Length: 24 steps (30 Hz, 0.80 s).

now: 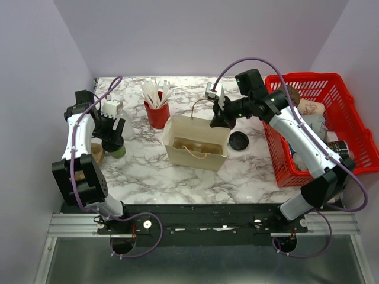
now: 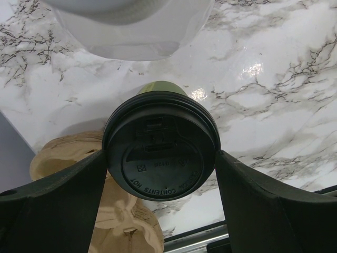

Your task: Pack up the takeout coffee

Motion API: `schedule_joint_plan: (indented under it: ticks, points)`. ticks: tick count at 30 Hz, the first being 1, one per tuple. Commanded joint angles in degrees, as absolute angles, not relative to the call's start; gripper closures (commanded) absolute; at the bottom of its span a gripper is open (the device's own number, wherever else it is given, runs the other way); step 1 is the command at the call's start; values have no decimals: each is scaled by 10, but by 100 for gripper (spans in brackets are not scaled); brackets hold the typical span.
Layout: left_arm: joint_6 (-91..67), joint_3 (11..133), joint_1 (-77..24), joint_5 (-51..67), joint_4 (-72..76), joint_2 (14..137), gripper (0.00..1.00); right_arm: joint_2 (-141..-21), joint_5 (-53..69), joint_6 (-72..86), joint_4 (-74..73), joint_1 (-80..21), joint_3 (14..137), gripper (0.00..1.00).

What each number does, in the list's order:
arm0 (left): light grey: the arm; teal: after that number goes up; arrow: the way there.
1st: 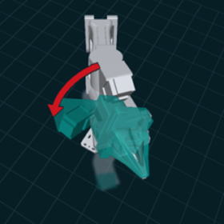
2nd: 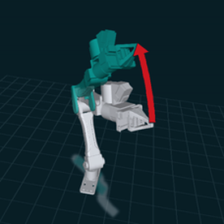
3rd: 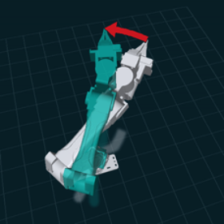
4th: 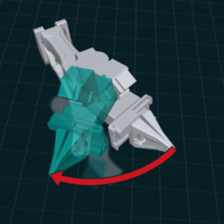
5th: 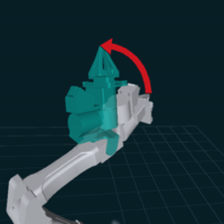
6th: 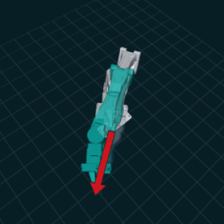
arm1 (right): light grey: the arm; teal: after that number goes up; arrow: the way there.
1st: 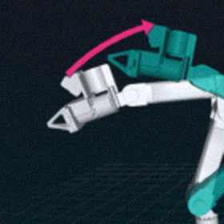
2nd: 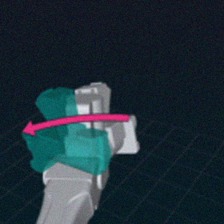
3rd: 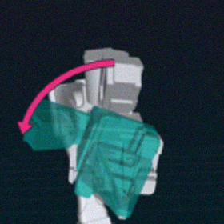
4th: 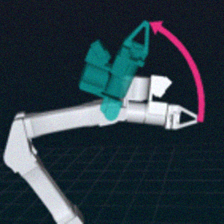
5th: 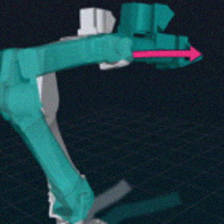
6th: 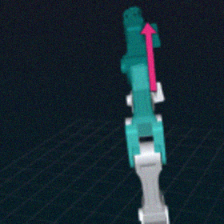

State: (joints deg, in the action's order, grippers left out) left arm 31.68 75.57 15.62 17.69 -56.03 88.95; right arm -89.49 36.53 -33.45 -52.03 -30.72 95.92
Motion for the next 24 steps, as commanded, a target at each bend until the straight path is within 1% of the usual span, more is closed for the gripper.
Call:
schedule_joint_plan:
  ticks: [1, 19, 24]
  points:
    - [319, 749, 153, 167, -577, 889, 12, -904, 370, -327, -505, -305, 964, 99]
    - [334, 718, 141, 139, -563, 875, 12, -904, 370, -328, -503, -305, 962, 99]
    - [334, 716, 141, 139, -562, 872, 17, -903, 370, -328, -504, -305, 962, 99]
